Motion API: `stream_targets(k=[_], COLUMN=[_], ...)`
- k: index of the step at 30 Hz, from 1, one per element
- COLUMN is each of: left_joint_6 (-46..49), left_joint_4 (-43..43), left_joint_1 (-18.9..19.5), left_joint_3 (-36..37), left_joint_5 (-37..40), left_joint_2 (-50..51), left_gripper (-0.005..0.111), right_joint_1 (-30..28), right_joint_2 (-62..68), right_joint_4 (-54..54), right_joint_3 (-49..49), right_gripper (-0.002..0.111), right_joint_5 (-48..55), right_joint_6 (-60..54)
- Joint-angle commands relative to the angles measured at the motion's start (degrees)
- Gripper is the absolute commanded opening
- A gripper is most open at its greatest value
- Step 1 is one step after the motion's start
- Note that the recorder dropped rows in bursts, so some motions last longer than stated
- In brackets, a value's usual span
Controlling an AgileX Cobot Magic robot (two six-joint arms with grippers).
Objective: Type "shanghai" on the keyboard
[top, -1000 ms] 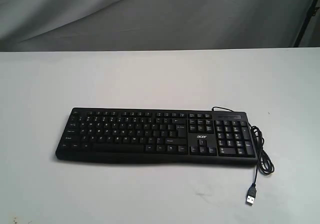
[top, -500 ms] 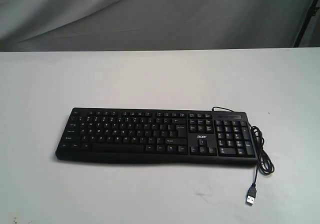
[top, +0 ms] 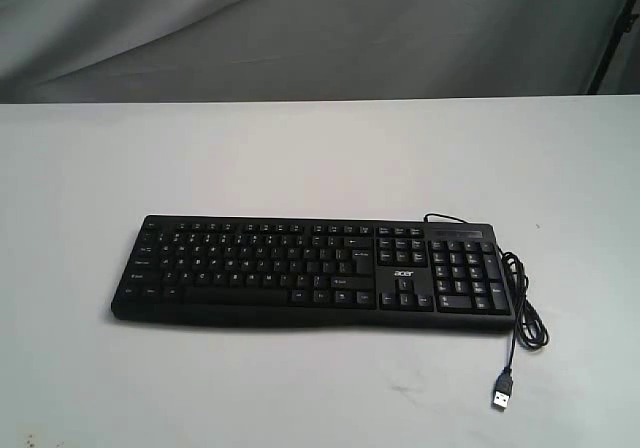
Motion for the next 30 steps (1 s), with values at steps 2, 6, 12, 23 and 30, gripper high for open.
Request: stream_targets(k=[2, 6, 12, 23, 30], left_joint_6=[-0.2, -0.2, -0.2, -0.2, -0.2], left_joint_4=[0.0, 0.0, 0.0, 0.0, 0.0], left_joint_1=[-0.4, -0.4, -0.4, -0.4, -0.4], left_joint_3=[0.1, 0.1, 0.1, 0.1, 0.1], left_joint_5=[-0.3, -0.3, -0.3, -0.3, -0.3], left_joint_2=[-0.1, -0.1, -0.1, -0.1, -0.1], left_gripper=[0.0, 0.0, 0.0, 0.0, 0.0], right_joint_1=[-0.5, -0.5, -0.5, -0.7, -1.6], right_joint_2=[-0.3, -0.3, -0.3, -6.7, -7.1], right_joint_4=[-2.9, -2.9, -2.9, -3.2, -4.6], right_joint_3=[9.1, 18.0, 23.6, 24.4, 24.4], right_gripper=[0.0, 0.0, 0.0, 0.0, 0.0], right_joint_5=[-5.7, -15.3, -20.2, -14.3, -6.7], right_joint_6=[0.2, 0.2, 0.3, 1.0, 1.0])
